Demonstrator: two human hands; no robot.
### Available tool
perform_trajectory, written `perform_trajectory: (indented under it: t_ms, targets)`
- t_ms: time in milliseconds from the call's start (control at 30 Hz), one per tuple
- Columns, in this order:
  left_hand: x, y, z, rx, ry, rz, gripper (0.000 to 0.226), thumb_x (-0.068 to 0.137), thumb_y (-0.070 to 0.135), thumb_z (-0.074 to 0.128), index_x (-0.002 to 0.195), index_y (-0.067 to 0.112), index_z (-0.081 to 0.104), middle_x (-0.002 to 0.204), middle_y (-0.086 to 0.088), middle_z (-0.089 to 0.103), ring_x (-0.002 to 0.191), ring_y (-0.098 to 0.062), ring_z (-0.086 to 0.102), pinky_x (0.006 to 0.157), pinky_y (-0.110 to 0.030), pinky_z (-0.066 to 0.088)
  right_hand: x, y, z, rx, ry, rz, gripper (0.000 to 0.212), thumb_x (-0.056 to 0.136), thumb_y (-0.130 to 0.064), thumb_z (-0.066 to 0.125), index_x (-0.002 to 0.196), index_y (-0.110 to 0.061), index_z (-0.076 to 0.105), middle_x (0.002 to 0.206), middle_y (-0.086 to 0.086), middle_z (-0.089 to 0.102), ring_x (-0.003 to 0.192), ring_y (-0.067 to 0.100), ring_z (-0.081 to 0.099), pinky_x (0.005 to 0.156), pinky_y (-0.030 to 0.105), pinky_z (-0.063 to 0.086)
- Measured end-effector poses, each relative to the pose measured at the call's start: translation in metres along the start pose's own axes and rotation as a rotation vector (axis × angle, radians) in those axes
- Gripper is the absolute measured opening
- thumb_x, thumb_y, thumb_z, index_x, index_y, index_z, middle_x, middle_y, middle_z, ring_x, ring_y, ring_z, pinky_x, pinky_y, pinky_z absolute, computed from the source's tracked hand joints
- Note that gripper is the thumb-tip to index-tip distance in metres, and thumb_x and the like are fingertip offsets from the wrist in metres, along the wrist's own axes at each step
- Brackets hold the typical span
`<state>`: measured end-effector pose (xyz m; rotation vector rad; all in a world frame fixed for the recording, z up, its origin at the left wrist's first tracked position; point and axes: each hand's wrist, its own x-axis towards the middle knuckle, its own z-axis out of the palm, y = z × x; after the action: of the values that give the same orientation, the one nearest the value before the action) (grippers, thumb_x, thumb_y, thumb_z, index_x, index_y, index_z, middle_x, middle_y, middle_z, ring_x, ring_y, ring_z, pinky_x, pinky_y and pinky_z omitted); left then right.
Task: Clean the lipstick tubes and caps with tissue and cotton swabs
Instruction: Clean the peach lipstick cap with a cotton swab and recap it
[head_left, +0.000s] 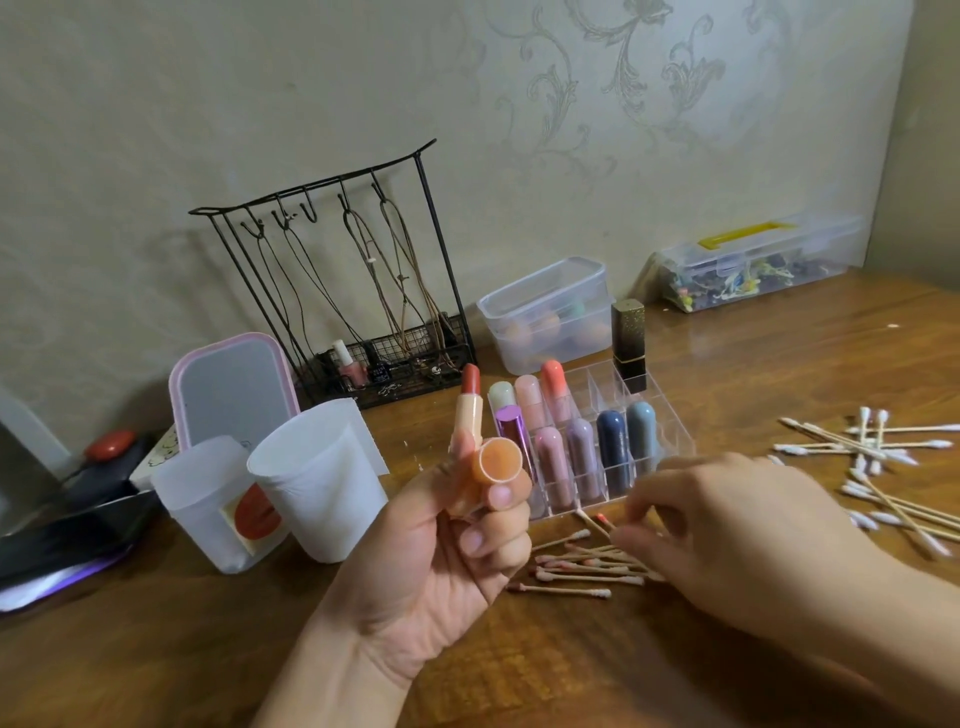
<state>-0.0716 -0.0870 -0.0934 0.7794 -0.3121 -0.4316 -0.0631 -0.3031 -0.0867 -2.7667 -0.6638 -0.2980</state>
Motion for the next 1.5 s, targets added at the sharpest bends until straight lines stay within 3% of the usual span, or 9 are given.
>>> perform_trajectory:
  t_ms: [100,200,300,667,833,967,1167,1333,1500]
  targets:
    - [0.000,-0.002,-0.002,0.035,0.012,-0.012,0.027,0.095,0.031,0.055,0.081,0.010,0.063,0.074,-0.004,0.054,0.053,-0.006,0.042,0.050,-0.019,0.034,0.007,0.016,-0.020,-0.015,0.079,0.192,0.019,0.088,-0.061,0.054,0.087,-0.043,0.060,0.069,-0.019,0.055,0.060,-0.002,0.047,0.049,0.020,0.032]
    - [0.000,-0.003,-0.004,0.062,0.024,-0.017,0.024,0.092,0.031,0.060,0.080,0.011,0.063,0.071,-0.004,0.053,0.050,-0.006,0.041,0.048,-0.019,0.032,0.014,0.063,-0.033,-0.035,0.250,0.411,0.008,0.085,-0.044,0.068,0.081,-0.040,0.063,0.077,-0.012,0.062,0.070,0.019,0.056,0.059,0.026,0.040]
    - [0.001,-0.005,-0.005,0.101,0.050,-0.019,0.022,0.086,0.032,0.069,0.079,0.011,0.064,0.069,-0.004,0.050,0.048,-0.006,0.038,0.046,-0.019,0.032,0.017,0.102,-0.033,-0.098,0.096,0.566,0.005,0.086,-0.039,0.069,0.089,-0.042,0.069,0.090,-0.005,0.065,0.081,0.023,0.060,0.064,0.030,0.047]
    - [0.001,-0.009,-0.006,0.136,0.041,-0.042,0.024,0.086,0.029,0.070,0.080,0.007,0.062,0.070,-0.006,0.049,0.048,-0.007,0.041,0.045,-0.020,0.032,0.029,0.111,-0.009,-0.118,-0.036,0.576,0.006,0.087,-0.038,0.068,0.090,-0.037,0.073,0.091,-0.004,0.065,0.082,0.020,0.060,0.068,0.031,0.051]
    - [0.002,-0.010,-0.006,0.115,0.038,-0.049,0.023,0.088,0.028,0.067,0.082,0.007,0.061,0.072,-0.008,0.049,0.050,-0.009,0.042,0.046,-0.021,0.033,0.031,0.113,-0.001,-0.102,0.070,0.488,0.013,0.092,-0.034,0.058,0.094,-0.036,0.071,0.093,-0.006,0.068,0.085,0.021,0.059,0.072,0.036,0.056]
    - [0.001,-0.008,-0.004,0.072,0.011,-0.051,0.022,0.092,0.028,0.061,0.085,0.007,0.062,0.074,-0.007,0.051,0.052,-0.008,0.043,0.049,-0.020,0.033,0.029,0.093,-0.006,0.195,0.355,0.237,0.009,0.096,-0.024,0.056,0.092,-0.031,0.060,0.086,-0.014,0.059,0.091,0.016,0.046,0.072,0.032,0.038]
    - [0.000,-0.009,0.000,0.061,0.013,-0.062,0.024,0.096,0.027,0.056,0.088,0.006,0.063,0.077,-0.008,0.052,0.055,-0.009,0.044,0.051,-0.020,0.035,0.023,0.058,0.002,0.398,0.446,0.005,0.015,0.101,-0.017,0.046,0.099,-0.032,0.048,0.081,-0.012,0.063,0.067,0.006,0.054,0.054,0.025,0.040]
    - [0.002,-0.012,-0.001,-0.070,-0.009,-0.092,0.026,0.101,0.025,0.046,0.082,0.007,0.051,0.082,-0.012,0.053,0.058,-0.012,0.048,0.054,-0.022,0.039,0.012,0.033,0.000,0.620,0.579,-0.212,0.015,0.097,-0.019,0.057,0.102,-0.031,0.064,0.085,-0.021,0.064,0.075,0.001,0.061,0.060,0.007,0.041]
    - [0.003,-0.016,-0.002,-0.015,0.070,-0.082,0.025,0.097,0.026,0.053,0.098,0.005,0.067,0.079,-0.009,0.057,0.055,-0.010,0.049,0.052,-0.020,0.040,0.000,0.006,0.003,0.601,0.588,-0.421,0.020,0.092,-0.010,0.060,0.101,-0.022,0.074,0.096,-0.008,0.063,0.086,0.009,0.063,0.069,0.015,0.046]
